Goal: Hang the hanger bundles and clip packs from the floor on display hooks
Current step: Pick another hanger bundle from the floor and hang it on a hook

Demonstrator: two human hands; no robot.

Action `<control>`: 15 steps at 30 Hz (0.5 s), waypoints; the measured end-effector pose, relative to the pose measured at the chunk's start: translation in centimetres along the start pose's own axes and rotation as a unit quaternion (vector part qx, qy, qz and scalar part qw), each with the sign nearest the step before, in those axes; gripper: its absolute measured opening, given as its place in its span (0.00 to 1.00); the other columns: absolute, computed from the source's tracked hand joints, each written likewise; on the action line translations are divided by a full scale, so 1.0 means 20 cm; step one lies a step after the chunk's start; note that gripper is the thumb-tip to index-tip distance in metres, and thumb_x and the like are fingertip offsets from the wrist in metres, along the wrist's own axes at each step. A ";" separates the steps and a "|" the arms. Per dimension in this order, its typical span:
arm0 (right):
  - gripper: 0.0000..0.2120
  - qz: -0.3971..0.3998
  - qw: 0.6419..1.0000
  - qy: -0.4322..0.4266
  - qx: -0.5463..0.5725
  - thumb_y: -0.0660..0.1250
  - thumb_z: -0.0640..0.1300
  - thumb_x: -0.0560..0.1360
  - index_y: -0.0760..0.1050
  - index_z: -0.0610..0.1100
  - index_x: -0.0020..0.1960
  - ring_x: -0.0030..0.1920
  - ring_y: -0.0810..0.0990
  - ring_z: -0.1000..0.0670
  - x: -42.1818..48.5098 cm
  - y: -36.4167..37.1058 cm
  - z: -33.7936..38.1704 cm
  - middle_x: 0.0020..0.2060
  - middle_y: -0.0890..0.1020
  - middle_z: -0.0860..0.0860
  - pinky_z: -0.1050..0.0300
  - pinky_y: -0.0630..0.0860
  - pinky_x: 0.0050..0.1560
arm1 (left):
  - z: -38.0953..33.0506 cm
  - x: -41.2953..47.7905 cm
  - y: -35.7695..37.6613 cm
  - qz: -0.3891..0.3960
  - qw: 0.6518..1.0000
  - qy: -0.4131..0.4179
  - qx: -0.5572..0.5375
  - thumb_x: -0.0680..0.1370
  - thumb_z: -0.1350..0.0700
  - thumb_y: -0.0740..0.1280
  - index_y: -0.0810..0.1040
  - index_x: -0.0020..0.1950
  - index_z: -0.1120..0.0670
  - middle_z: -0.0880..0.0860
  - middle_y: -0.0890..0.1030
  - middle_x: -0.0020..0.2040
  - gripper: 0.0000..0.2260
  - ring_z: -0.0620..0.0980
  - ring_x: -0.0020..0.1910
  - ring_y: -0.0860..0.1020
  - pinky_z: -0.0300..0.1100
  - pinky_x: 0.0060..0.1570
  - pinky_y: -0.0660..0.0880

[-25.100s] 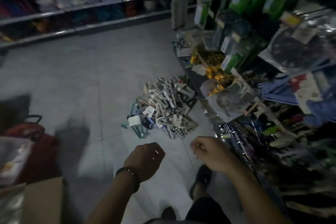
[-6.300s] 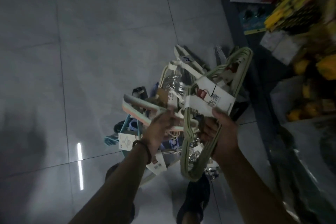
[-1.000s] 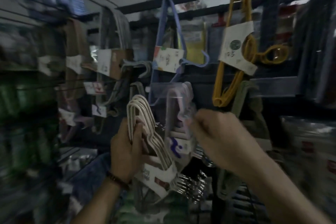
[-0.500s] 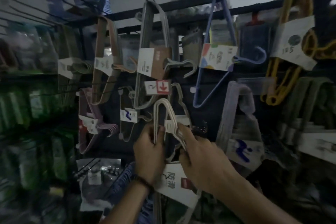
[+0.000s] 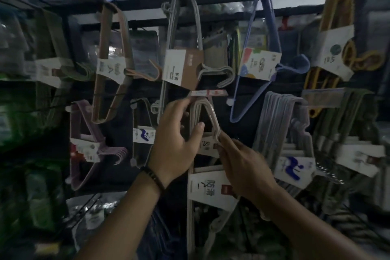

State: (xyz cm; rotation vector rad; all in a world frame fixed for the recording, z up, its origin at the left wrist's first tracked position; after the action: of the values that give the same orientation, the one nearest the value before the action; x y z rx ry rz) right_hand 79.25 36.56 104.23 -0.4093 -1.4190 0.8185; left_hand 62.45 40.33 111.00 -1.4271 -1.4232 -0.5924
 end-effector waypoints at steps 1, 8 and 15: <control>0.23 -0.015 1.000 -0.004 -0.005 0.53 0.54 0.87 0.57 0.56 0.81 0.38 0.82 0.48 0.02 -0.01 0.00 0.55 0.80 0.52 0.45 0.82 0.33 | -0.01 0.01 -0.01 -0.003 1.000 0.008 0.002 0.81 0.53 0.70 0.71 0.76 0.51 0.45 0.74 0.69 0.23 0.45 0.68 0.74 0.52 0.64 0.78; 0.20 -0.051 0.999 -0.002 0.006 0.48 0.56 0.87 0.61 0.54 0.77 0.34 0.80 0.48 0.07 0.02 -0.08 0.48 0.81 0.52 0.46 0.81 0.33 | -0.01 0.04 -0.02 0.037 0.998 0.023 0.039 0.81 0.54 0.71 0.68 0.79 0.49 0.43 0.69 0.72 0.27 0.43 0.71 0.71 0.48 0.70 0.74; 0.21 -0.095 0.995 -0.015 -0.034 0.49 0.56 0.87 0.64 0.53 0.77 0.30 0.78 0.48 0.04 0.00 -0.10 0.44 0.80 0.52 0.49 0.79 0.28 | 0.04 0.01 0.04 0.055 0.996 0.048 0.054 0.80 0.54 0.72 0.63 0.81 0.46 0.43 0.67 0.74 0.32 0.46 0.72 0.71 0.53 0.62 0.80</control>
State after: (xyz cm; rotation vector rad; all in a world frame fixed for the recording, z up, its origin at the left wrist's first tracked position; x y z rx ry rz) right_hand 81.13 37.53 104.52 -0.3097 -1.4916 0.6251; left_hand 63.02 41.32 110.67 -1.3642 -1.2741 -0.5002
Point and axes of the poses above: each hand's wrist, its own x-axis towards the middle knuckle, its own y-axis out of the palm, z = x × y, the point moved 7 cm from there along x, towards the middle knuckle
